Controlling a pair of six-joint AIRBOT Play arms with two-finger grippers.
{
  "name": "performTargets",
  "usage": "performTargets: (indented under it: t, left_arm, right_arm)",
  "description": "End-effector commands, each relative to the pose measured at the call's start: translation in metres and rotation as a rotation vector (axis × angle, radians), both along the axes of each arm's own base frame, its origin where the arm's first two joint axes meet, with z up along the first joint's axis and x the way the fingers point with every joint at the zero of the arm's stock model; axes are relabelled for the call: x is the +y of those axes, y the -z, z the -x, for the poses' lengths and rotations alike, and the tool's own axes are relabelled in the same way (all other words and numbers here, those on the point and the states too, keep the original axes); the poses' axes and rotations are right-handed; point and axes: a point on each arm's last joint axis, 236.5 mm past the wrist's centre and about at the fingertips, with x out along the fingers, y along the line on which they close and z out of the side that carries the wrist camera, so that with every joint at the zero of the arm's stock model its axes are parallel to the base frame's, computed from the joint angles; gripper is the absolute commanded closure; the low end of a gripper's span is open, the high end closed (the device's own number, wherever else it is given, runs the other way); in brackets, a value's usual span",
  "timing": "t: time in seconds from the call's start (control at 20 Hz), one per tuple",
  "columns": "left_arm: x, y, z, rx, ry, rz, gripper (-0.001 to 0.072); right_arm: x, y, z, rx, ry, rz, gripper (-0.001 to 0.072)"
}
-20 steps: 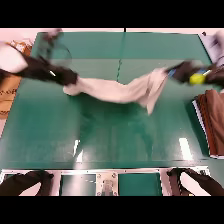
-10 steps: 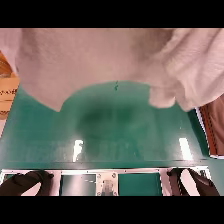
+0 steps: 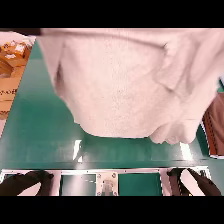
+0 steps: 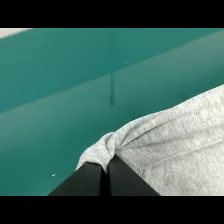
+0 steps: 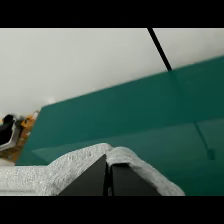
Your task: Fold the shirts.
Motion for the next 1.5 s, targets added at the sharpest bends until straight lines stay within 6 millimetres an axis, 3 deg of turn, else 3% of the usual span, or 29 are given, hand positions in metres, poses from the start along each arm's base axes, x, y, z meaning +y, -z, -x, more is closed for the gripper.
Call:
performTargets:
  t: [0.0, 0.1, 0.25, 0.35, 0.45, 0.5, 0.55, 0.6, 0.65, 0.7, 0.75, 0.8, 0.85, 0.9, 1.05, 1.25, 1.45]
  left_arm:
    - [-0.023, 0.104, -0.069, 0.165, 0.007, -0.053, 0.0687]
    - [-0.044, 0.175, -0.110, 0.249, 0.034, -0.053, 0.0687]
    - [-0.072, 0.268, -0.153, 0.320, 0.050, -0.002, 0.0687]
    - [-0.083, 0.308, -0.163, 0.366, 0.044, 0.043, 0.0687]
    - [-0.091, 0.329, -0.163, 0.408, 0.037, 0.081, 0.0686]
    - [-0.090, 0.332, -0.162, 0.422, 0.026, 0.090, 0.0682]
    - [-0.089, 0.330, -0.161, 0.428, 0.028, 0.088, 0.0472]
    - [-0.085, 0.327, -0.158, 0.444, 0.030, 0.081, 0.0163]
    - [-0.077, 0.321, -0.154, 0.471, 0.029, 0.072, 0.0119]
    - [-0.066, 0.315, -0.150, 0.506, 0.030, 0.059, 0.0119]
    - [-0.054, 0.308, -0.146, 0.541, 0.025, 0.051, 0.0126]
    - [-0.040, 0.300, -0.142, 0.573, 0.018, 0.045, 0.0289]
    - [-0.025, 0.293, -0.137, 0.607, 0.009, 0.038, 0.0536]
    - [-0.013, 0.288, -0.131, 0.636, 0.010, 0.027, 0.0680]
    - [0.016, 0.288, -0.106, 0.758, -0.005, 0.004, 0.0688]
    - [0.053, 0.303, -0.060, 0.915, -0.058, 0.012, 0.0688]
    - [0.088, 0.328, 0.010, 0.978, -0.182, 0.081, 0.0688]
  right_arm:
    - [-0.004, 0.131, -0.063, 0.222, -0.034, -0.082, 0.0700]
    - [-0.010, 0.215, -0.097, 0.351, -0.010, -0.116, 0.0700]
    - [-0.027, 0.314, -0.138, 0.493, 0.050, -0.159, 0.0700]
    - [-0.033, 0.359, -0.157, 0.560, 0.063, -0.202, 0.0700]
    - [-0.035, 0.389, -0.169, 0.602, 0.057, -0.217, 0.0699]
    - [-0.039, 0.395, -0.172, 0.612, 0.061, -0.223, 0.0670]
    - [-0.045, 0.396, -0.174, 0.610, 0.070, -0.225, 0.0504]
    - [-0.053, 0.393, -0.173, 0.608, 0.074, -0.232, 0.0349]
    - [-0.059, 0.385, -0.169, 0.616, 0.054, -0.249, 0.0305]
    - [-0.067, 0.377, -0.160, 0.634, 0.021, -0.275, 0.0336]
    - [-0.074, 0.370, -0.150, 0.653, -0.008, -0.301, 0.0454]
    - [-0.081, 0.365, -0.140, 0.672, -0.028, -0.325, 0.0602]
    - [-0.088, 0.361, -0.127, 0.690, -0.045, -0.349, 0.0701]
    - [-0.091, 0.358, -0.116, 0.709, -0.066, -0.369, 0.0700]
    - [-0.089, 0.353, -0.086, 0.751, -0.093, -0.390, 0.0701]
    - [-0.078, 0.375, -0.022, 0.898, -0.045, -0.295, 0.0701]
    - [-0.071, 0.393, 0.040, 0.983, 0.056, -0.198, 0.0702]
